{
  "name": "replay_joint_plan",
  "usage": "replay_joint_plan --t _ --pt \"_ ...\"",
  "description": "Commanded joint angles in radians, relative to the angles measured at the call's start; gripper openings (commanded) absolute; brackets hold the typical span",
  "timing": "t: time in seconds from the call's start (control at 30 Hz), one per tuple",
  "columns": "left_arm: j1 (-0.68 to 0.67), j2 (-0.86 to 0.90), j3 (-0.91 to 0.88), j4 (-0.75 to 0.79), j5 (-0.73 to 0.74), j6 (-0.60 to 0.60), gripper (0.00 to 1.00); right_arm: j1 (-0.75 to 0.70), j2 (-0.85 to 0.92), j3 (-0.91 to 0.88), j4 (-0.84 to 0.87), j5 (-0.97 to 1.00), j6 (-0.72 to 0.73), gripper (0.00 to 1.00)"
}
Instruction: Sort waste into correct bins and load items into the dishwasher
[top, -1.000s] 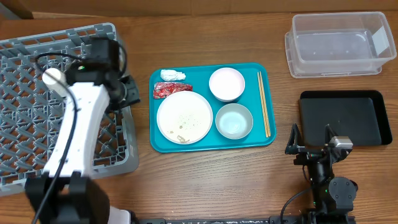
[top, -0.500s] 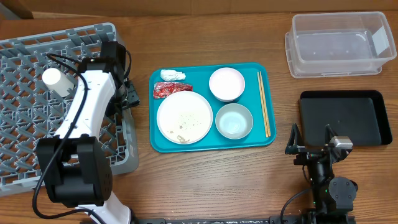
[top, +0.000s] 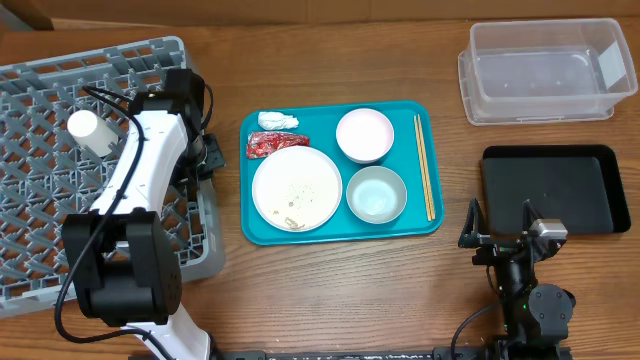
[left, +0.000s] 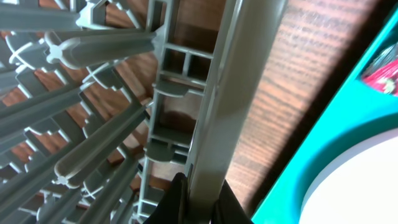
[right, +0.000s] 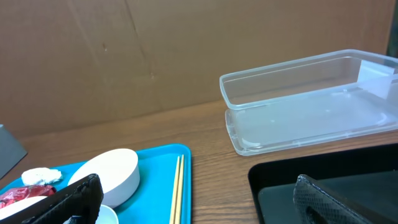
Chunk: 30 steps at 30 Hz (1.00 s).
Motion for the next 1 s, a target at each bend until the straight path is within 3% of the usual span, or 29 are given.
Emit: replay_joint_plan --t 0.0,0.4,0.57,0.67,0.97 --pt "0.000 0.036 -0.010 -0.058 0.044 -0.029 0.04 0.005 -0.011 -0.010 0.006 0.006 -0.007 1.00" --pt "0.000 0.036 -0.010 -0.212 0.043 -0.029 0.04 0.005 -0.011 -0.010 0.006 0.006 -0.007 1.00" --pt "0.000 0.036 -0.010 -0.264 0.021 -0.029 0.17 0.005 -0.011 -0.010 0.006 0.007 -0.007 1.00" --pt "0.000 0.036 -0.010 -0.289 0.004 -0.029 0.17 0.005 -0.011 -0.010 0.006 0.006 -0.007 1.00" --pt "0.000 0.036 -0.010 -0.248 -0.002 -0.029 0.17 0.005 -0.011 -0.010 0.006 0.007 -0.007 1.00"
